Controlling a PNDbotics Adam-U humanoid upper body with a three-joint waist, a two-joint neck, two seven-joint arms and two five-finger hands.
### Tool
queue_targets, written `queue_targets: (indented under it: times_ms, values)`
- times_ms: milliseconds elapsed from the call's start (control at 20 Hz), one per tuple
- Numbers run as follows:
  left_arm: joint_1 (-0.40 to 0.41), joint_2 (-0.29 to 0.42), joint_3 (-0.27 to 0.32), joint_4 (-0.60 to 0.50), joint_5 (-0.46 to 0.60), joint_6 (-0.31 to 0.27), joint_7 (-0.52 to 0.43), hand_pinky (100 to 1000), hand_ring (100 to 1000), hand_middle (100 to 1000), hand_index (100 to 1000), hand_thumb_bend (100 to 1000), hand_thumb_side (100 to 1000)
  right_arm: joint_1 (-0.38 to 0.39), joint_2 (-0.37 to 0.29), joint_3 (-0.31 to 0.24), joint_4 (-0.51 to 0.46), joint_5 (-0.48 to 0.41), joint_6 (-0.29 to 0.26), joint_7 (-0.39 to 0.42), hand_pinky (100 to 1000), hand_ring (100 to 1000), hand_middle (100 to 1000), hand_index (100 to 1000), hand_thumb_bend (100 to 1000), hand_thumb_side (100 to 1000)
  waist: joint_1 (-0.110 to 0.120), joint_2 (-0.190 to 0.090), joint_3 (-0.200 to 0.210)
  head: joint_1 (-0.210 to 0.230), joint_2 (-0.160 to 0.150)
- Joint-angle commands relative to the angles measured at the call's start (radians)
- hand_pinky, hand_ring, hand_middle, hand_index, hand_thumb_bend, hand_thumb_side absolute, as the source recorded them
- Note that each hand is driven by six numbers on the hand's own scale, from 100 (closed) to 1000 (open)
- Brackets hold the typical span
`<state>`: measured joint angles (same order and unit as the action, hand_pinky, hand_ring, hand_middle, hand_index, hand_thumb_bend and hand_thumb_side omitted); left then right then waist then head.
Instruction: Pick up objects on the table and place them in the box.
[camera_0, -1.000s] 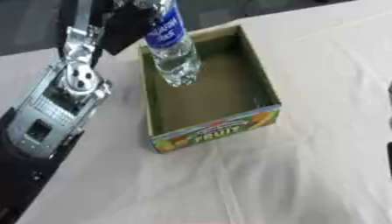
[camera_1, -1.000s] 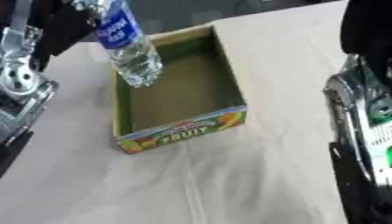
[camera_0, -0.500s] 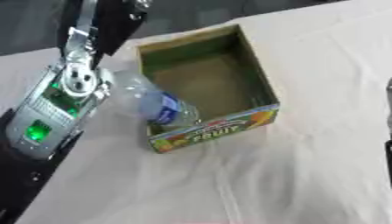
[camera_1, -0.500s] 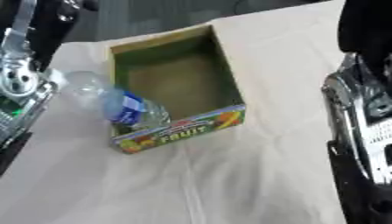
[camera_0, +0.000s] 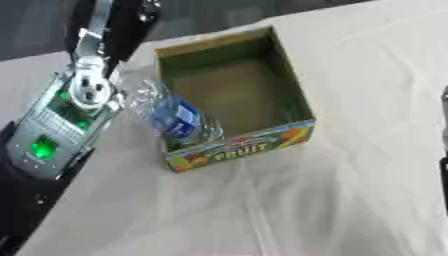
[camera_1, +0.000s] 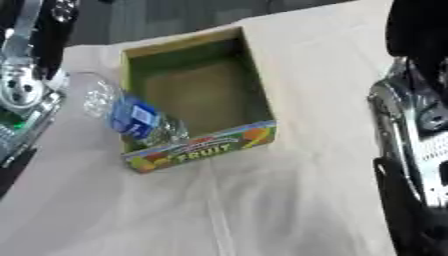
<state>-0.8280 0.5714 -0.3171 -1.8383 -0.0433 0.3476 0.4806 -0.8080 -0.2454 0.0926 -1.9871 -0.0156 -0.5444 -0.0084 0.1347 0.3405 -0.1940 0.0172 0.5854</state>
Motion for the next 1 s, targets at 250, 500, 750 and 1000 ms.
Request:
queue_targets:
  times_ms: [250, 500, 750, 1000]
  values:
    - [0.067, 0.061, 0.056, -0.151, -0.014, -0.109, 0.137, 764, 806, 1000, 943, 240, 1000, 0.005, 0.003, 0.004, -0.013, -0.006, 0.012, 0.014, 763, 890, 924, 930, 100, 1000, -0.036, -0.014, 0.060, -0.025, 0.013]
    - [0.128, 0.082, 0.097, -0.161, -0.060, -0.197, 0.172, 823, 828, 1000, 952, 311, 1000, 0.013, 0.002, 0.001, -0.013, -0.006, 0.018, 0.018, 762, 893, 924, 931, 100, 1000, -0.063, -0.009, 0.117, -0.032, 0.019]
    - [0.159, 0.092, 0.130, -0.162, -0.109, -0.293, 0.169, 833, 844, 1000, 950, 287, 1000, 0.019, 0.002, -0.003, -0.013, -0.006, 0.022, 0.019, 762, 894, 924, 932, 100, 1000, -0.084, -0.010, 0.163, -0.038, 0.027]
    - [0.179, 0.073, 0.166, -0.162, -0.187, -0.427, 0.165, 840, 851, 1000, 946, 319, 1000, 0.022, 0.006, -0.005, -0.013, -0.006, 0.022, 0.019, 762, 895, 924, 932, 100, 1000, -0.106, -0.011, 0.202, -0.046, 0.032]
